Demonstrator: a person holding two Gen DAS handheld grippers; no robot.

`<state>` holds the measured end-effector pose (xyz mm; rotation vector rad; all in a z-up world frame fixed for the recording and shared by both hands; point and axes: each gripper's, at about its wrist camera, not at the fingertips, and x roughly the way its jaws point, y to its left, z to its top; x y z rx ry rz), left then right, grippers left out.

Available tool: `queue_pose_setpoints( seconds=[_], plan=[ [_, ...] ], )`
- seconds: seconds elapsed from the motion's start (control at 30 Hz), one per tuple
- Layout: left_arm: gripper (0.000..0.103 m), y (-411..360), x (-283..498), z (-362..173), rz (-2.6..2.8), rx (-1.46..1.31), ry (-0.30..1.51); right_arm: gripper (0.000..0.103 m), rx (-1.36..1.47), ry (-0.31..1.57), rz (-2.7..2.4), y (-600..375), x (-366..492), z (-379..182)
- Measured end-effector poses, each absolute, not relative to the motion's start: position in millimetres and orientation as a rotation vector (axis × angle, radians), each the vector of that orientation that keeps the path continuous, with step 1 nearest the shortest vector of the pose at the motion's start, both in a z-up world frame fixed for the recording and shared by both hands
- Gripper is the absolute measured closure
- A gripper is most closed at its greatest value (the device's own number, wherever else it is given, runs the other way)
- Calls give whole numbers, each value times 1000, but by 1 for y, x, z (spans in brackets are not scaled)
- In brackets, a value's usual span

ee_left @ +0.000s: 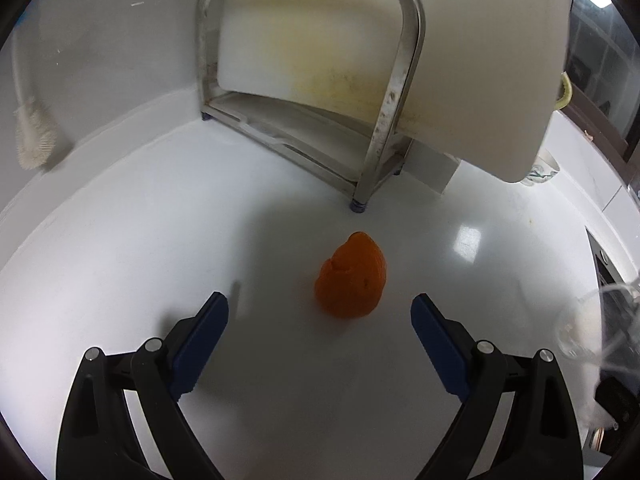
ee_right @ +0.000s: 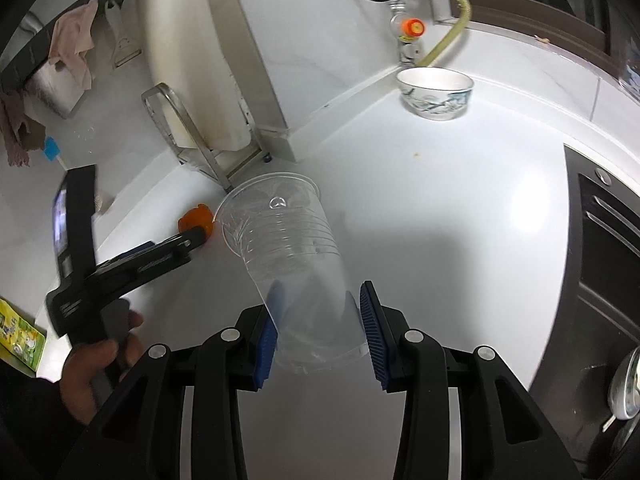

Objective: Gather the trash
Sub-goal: 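Grasp the clear plastic cup with the right tool while the left tool grasps the orange, then carry the cup and orange in both tools over the grey basket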

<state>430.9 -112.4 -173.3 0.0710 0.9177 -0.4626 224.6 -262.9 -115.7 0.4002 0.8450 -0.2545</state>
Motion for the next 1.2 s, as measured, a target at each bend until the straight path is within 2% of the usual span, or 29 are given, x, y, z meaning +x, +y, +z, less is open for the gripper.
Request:
queue_pose_setpoints(
  seconds=[0.13, 0.2, 0.27, 0.3, 0.37, 0.43, 0.5, 0.8, 1.2],
  plan=[
    [13, -120, 441, -177, -432, 79, 919, 65, 408, 837, -278, -267, 211, -114],
    [19, -124, 443, -176, -427, 83, 909, 65, 416, 837, -289, -270, 205, -114],
    [35, -129, 444, -176, -433, 97, 918, 65, 418, 837, -297, -272, 201, -114],
    [38, -132, 443, -176, -425, 113, 914, 65, 420, 836, -301, -273, 197, -113],
    [58, -135, 440, -174, -437, 126, 912, 65, 422, 833, -307, -273, 195, -111],
    [70, -135, 436, -172, -461, 113, 918, 65, 424, 829, -309, -273, 191, -109],
    [74, -132, 430, -167, -459, 114, 908, 65, 428, 823, -307, -272, 187, -107],
    [75, -96, 376, -134, -475, 79, 884, 65, 435, 817, -251, -258, 166, -97],
    [75, -69, 261, -91, -439, 104, 846, 65, 407, 846, -121, -236, 110, -81]
  ],
)
